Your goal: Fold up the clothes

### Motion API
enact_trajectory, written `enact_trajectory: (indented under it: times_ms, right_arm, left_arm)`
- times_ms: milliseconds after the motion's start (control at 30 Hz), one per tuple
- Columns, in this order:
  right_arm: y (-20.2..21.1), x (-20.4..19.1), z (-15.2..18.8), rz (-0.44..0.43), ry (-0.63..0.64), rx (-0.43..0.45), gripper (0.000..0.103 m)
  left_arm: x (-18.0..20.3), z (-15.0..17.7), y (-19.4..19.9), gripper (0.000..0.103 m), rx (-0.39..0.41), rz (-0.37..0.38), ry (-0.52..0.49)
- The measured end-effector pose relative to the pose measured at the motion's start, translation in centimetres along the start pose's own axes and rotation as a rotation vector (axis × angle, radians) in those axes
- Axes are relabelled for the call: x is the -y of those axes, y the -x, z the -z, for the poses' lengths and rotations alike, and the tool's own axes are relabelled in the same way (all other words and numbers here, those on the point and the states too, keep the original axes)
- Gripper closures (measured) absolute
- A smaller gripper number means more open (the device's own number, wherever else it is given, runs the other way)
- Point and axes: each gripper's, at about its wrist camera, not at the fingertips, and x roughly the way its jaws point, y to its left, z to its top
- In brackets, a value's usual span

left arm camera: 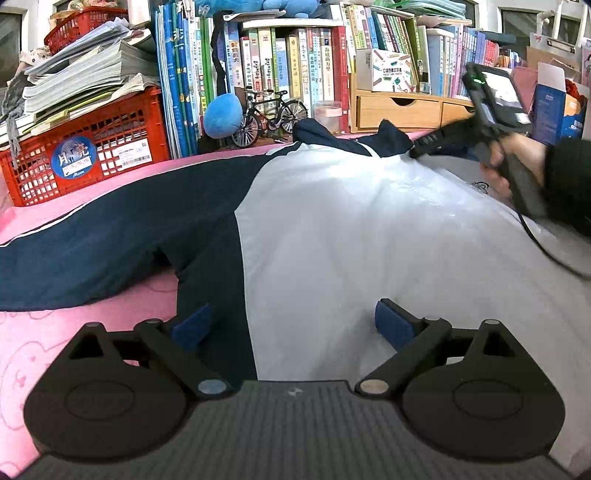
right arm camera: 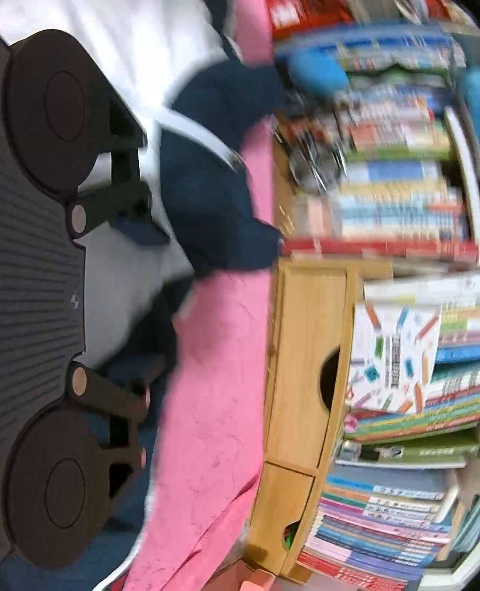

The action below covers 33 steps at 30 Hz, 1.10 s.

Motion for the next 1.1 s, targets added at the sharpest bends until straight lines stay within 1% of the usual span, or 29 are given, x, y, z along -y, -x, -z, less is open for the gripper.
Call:
enact_trajectory:
  times_ms: [33,67,133,167,200,233,333,400,433,500,567,600,667,700,733,800,833,867,900,933,967,1033,1067,1100]
  right_arm:
    - [-1.2,0.6,-0.6,0.011,-0.022,-0.009,0.012]
    - [-2.3,1.1,-1.2,0.025,-0.047,-0.022,0.0]
    - [-2.8,1.4,-2.0,0.043,-0.116,-0.055,0.005]
    - [-2.4,1.4,-2.0,0.035,-0.136,-0.061,0.02]
    - [-1.3,1.2,-1.6,0.008,-0.124,-0.05,0.031]
    - [-0.1,0.9,-1.2,-0.023,-0.099,-0.035,0.03]
    - [4.1,-1.3,0.4,-0.125,0.059,0.026,0.028]
    - [6.8,-2.8,1.8,-0.176,0.153,0.028,0.027]
    - [7.9,-3.1,2.5,-0.195,0.189,0.028,0.027]
    - [9.5,-3.1,3.9,-0.204,0.243,0.045,0.028]
    - [10.3,-1.4,4.7,-0.206,0.234,0.045,0.028]
    - [10.2,0.1,5.0,-0.183,0.211,0.024,0.028]
    - [9.6,3.9,5.7,-0.068,0.177,-0.009,0.028]
    - [9.1,6.3,6.0,0.024,0.172,0.0,0.024]
    - [8.8,8.9,6.1,0.122,0.14,0.0,0.023]
    - [9.1,14.4,5.4,0.321,-0.027,-0.029,0.025]
    - [10.4,16.4,5.2,0.356,-0.118,-0.017,0.027]
    - [12.3,18.0,5.4,0.323,-0.179,0.028,0.027]
    - [14.1,18.9,5.8,0.289,-0.198,0.073,0.024]
    - [15.5,19.4,6.3,0.289,-0.192,0.097,0.022]
    - [16.7,19.9,6.8,0.305,-0.19,0.119,0.018]
    - [18.9,21.4,8.0,0.402,-0.21,0.164,0.015]
    - [20.0,22.5,8.8,0.47,-0.249,0.193,0.013]
    - [20.9,23.8,9.6,0.543,-0.287,0.212,0.012]
  left_arm:
    - [0.0,0.0,0.0,0.004,0.0,-0.003,-0.001]
    - [0.1,0.0,0.0,0.004,0.0,-0.005,0.0]
    - [0.0,0.0,-0.1,0.003,-0.002,-0.008,0.004]
    - [0.0,0.0,-0.1,0.003,-0.002,-0.01,0.006]
    - [0.0,0.0,-0.1,0.003,-0.002,-0.011,0.006]
    - [0.0,0.0,-0.1,0.003,-0.002,-0.011,0.006]
    - [0.0,0.0,-0.2,0.002,-0.002,-0.011,0.007]
    - [0.0,0.0,-0.2,0.002,-0.002,-0.012,0.007]
    - [0.0,0.0,-0.2,0.002,-0.002,-0.013,0.006]
    - [0.0,0.0,-0.3,0.002,-0.001,-0.017,0.006]
    - [0.1,0.0,-0.3,0.001,0.0,-0.022,0.003]
    - [0.2,0.0,-0.3,0.001,0.0,-0.024,0.002]
    - [0.3,0.0,-0.3,0.001,0.002,-0.031,-0.003]
    - [0.4,0.0,-0.3,0.001,0.004,-0.034,-0.007]
    - [0.5,0.0,-0.3,0.001,0.005,-0.038,-0.009]
    - [0.6,-0.1,-0.3,0.0,0.007,-0.044,-0.013]
    - [0.6,-0.1,-0.2,0.0,0.007,-0.048,-0.015]
    - [0.7,-0.1,-0.2,0.0,0.008,-0.052,-0.016]
    - [0.7,-0.1,-0.2,0.0,0.008,-0.056,-0.018]
    - [0.8,-0.1,-0.2,0.0,0.009,-0.059,-0.021]
    - [0.8,-0.1,-0.2,0.0,0.011,-0.063,-0.025]
    - [1.0,-0.1,-0.2,0.0,0.015,-0.072,-0.035]
    - [1.2,-0.1,-0.2,0.0,0.018,-0.078,-0.041]
    - [1.3,-0.1,-0.1,0.0,0.02,-0.084,-0.048]
